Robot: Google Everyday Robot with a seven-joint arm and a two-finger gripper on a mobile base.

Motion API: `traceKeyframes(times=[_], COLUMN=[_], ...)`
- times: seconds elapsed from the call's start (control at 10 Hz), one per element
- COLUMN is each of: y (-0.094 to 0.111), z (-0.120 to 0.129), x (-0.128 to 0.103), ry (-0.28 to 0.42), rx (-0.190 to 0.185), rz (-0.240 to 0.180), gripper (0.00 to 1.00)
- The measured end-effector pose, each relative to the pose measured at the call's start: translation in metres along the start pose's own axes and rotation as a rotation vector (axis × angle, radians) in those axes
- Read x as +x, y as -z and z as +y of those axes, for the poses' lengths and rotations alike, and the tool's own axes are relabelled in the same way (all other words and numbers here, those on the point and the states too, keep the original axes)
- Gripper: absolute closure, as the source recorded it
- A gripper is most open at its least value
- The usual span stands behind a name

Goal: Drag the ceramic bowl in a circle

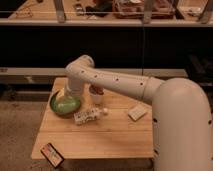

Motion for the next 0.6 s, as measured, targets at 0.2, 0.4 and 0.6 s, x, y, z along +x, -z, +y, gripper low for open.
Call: traceKeyframes(times=[0.2,0.4,0.6], y=[-0.029,-0.051,-0.069], z=[0.006,0.021,0.031], x=[-0.008,-0.005,0.004], ry=[0.002,-0.013,-0.043], rx=[0.006,-0.007,-0.025], rz=[-0.009,-0.005,0.0], gripper=[0.2,0.2,0.2])
